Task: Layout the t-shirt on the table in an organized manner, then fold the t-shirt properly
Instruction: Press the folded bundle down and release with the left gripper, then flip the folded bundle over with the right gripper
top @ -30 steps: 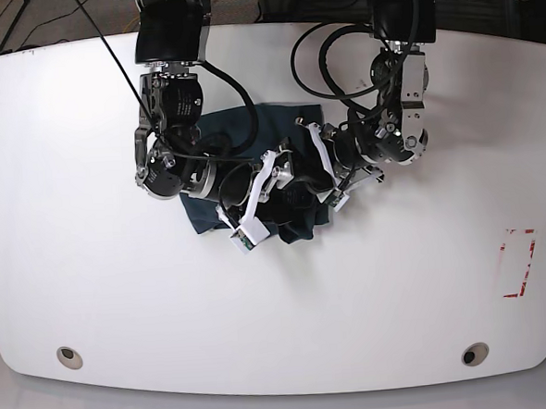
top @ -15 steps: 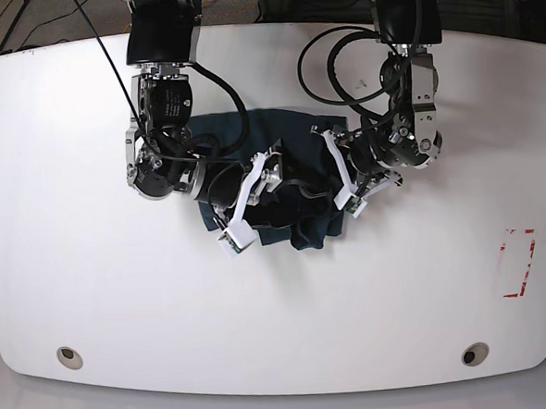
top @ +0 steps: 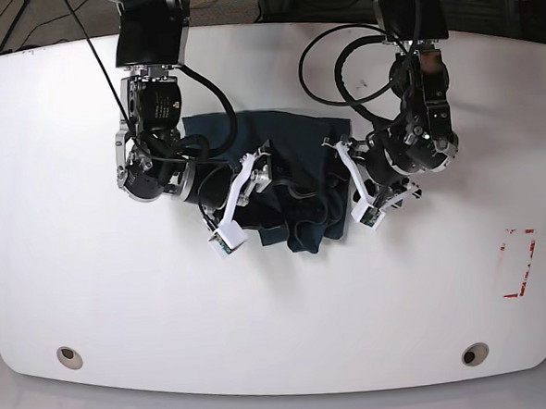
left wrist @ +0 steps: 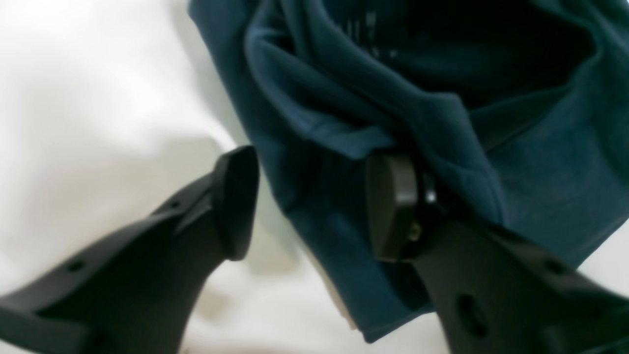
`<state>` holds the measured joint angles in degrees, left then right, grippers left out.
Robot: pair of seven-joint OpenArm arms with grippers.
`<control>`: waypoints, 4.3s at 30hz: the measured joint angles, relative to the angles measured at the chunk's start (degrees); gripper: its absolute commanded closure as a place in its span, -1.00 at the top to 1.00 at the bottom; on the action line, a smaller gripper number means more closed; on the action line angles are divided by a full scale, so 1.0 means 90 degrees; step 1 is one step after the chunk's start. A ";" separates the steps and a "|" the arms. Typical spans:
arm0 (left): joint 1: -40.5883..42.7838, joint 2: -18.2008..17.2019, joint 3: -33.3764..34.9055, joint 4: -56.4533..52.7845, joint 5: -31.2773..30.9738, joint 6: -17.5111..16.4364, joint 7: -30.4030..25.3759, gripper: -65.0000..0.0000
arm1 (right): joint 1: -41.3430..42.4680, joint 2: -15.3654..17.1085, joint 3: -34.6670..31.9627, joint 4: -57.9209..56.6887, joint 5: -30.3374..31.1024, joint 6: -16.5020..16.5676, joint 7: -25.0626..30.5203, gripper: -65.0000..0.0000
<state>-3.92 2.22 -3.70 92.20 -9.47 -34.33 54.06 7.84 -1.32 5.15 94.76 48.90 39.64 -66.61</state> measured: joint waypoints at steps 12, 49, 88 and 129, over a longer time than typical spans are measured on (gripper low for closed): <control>0.0000 0.0002 -0.1280 0.1231 -0.0046 -0.0024 0.0406 0.11 | -0.0007 0.0245 -0.0036 -0.0002 0.0000 0.0000 0.0000 0.67; 0.0092 -0.1982 -0.4828 0.1761 -0.0036 -0.0044 0.0449 0.11 | -0.0022 0.0233 -0.2832 -0.0087 -0.3728 0.0049 0.1712 0.52; 0.0437 -0.1962 -0.4828 0.1761 -0.0063 -0.0044 0.0420 0.11 | -0.0058 -0.0015 -0.3449 0.0231 -0.3674 0.0049 0.1974 -0.82; 0.1209 -0.1197 -0.2059 0.2334 -0.1690 -0.0041 0.0352 -0.23 | -0.0092 0.0447 -0.1389 0.0869 -0.3750 0.0007 0.1933 -0.38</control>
<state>6.96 -8.56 -22.24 113.21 -24.69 -34.70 57.23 7.01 2.70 -7.35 102.59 15.16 39.70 -49.21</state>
